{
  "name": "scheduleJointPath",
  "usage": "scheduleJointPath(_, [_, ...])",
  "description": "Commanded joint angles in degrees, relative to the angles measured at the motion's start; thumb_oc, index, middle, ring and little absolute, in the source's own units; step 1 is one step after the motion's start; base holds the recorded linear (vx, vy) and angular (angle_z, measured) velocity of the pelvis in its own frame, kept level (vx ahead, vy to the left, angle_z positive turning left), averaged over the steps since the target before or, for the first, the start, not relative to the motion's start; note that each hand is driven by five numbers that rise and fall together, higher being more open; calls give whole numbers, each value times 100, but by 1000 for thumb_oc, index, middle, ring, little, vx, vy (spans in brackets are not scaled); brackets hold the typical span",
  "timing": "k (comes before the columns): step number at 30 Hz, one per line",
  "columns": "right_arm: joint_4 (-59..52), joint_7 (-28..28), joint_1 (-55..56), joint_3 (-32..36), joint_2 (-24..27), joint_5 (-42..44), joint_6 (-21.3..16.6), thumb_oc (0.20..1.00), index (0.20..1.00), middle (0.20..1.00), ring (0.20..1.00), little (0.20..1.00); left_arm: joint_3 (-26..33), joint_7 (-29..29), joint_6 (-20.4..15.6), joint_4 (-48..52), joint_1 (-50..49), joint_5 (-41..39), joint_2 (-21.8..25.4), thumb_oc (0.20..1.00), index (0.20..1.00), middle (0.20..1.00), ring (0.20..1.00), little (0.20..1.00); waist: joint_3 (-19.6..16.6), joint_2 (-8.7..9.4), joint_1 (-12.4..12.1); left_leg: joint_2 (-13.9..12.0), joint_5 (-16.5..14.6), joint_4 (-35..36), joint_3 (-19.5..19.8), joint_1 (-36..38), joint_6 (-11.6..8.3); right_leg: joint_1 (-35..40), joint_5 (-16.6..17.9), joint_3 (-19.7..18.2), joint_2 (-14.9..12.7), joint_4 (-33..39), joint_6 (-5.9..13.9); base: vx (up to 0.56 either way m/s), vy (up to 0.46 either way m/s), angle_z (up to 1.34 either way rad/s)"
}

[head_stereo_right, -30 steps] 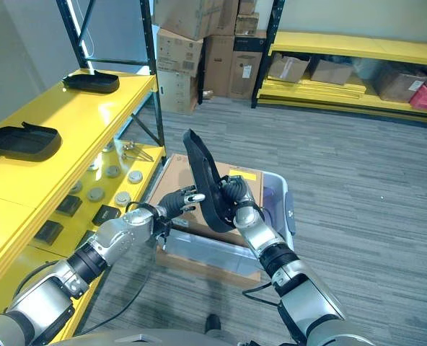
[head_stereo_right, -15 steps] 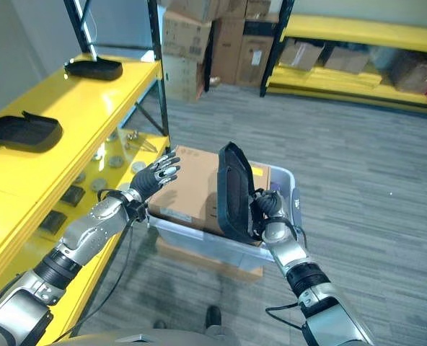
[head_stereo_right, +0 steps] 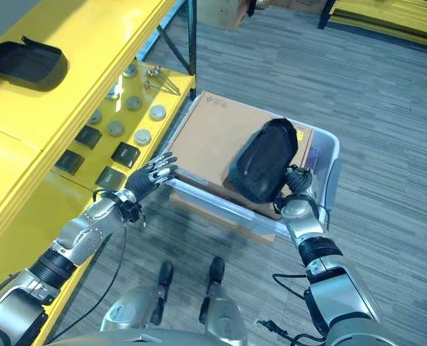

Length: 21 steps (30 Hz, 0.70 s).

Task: Move parts from the plastic box to the shelf.

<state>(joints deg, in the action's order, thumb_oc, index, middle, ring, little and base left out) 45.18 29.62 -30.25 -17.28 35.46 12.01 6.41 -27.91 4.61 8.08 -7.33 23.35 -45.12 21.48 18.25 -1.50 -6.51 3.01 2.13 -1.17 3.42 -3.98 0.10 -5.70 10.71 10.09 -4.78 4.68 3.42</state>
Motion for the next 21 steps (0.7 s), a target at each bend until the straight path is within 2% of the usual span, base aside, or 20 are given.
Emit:
scheduleJointPath(1, [143, 346, -448, -97, 421, 6, -236, 200, 200, 200, 200, 200, -172, 235, -434, 261, 15, -267, -44, 1000, 1000, 1000, 1000, 1000, -262, -54, -106, -14, -225, -379, -86, -404, 19, 126, -686, 6, -218, -516, 465, -66, 16, 5])
scheduleJointPath(7, [943, 365, -780, -286, 507, 69, -350, 200, 200, 200, 200, 200, -305, 319, -695, 124, 39, -311, -43, 1000, 1000, 1000, 1000, 1000, -7, -68, -182, 16, -205, -523, -64, -717, 28, -135, -660, 29, -278, -621, 461, -92, 7, 10])
scheduleJointPath(13, [1080, 342, -1023, -339, 580, 248, -345, 200, 200, 200, 200, 200, -307, 342, -857, 47, 102, -323, -16, 1000, 1000, 1000, 1000, 1000, 183, -71, -211, 46, -167, -579, -58, -930, 43, -334, -620, 42, -303, -667, 458, -74, 8, 4])
scheduleJointPath(14, [1097, 353, -1051, -339, 578, 301, -347, 307, 307, 307, 307, 307, -307, 332, -881, 42, 111, -316, -17, 1000, 1000, 1000, 1000, 1000, 205, -72, -211, 50, -163, -582, -58, -951, 46, -363, -616, 38, -305, -677, 457, -47, 22, 1])
scheduleJointPath(16, [1193, 397, -1103, -322, 551, 335, -452, 1000, 1000, 1000, 1000, 1000, -318, 315, -930, 4, 143, -348, -37, 1000, 1000, 1000, 1000, 1000, 242, -77, -218, 57, -157, -591, -56, -995, 48, -406, -614, 37, -308, -691, 454, -22, 13, 0])
scheduleJointPath(21, [1141, 423, -1209, -304, 500, 482, -513, 1000, 1000, 1000, 1000, 1000, -287, 343, -972, -31, 184, -383, -63, 1000, 1000, 1000, 1000, 1000, 319, -79, -220, 75, -159, -607, -69, -1059, 55, -485, -609, 38, -318, -715, 452, -32, 19, 0])
